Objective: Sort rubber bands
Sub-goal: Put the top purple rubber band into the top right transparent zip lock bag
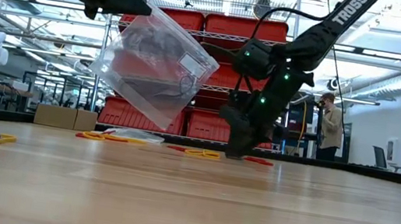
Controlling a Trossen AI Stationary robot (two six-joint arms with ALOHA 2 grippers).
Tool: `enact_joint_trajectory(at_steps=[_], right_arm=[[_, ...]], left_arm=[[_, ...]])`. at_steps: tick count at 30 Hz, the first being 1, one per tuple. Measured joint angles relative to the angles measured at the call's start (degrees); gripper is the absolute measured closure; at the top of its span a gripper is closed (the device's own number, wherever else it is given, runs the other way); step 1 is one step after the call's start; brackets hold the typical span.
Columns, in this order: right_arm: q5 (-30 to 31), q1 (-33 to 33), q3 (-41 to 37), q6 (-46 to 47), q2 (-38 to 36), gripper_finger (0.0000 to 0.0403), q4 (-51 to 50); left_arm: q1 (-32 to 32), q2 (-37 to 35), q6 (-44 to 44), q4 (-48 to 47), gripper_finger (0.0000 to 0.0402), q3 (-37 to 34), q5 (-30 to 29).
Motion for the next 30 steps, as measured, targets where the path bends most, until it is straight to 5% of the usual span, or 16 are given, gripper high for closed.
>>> enact_joint_trajectory(at_steps=[9,17,30], right_arm=[[2.53,0.98,0.14,-3.96,0.85,0.0391,0.31],[-1.72,5.42,-0.31,-4.7,-7.13,0.0401,-3.03],[1.28,19.22,-0.22,-3.64,-28.14,0.0403,-7.38]], left_arm=[[0.0,0.0,-0.11,0.0,0.0402,0.0,0.0],[0.0,0.0,-0.05,-0.44,0.0402,0.0,0.01],[-0.01,0.02,-1.36,-0.75,0.0402,0.0,2.0]])
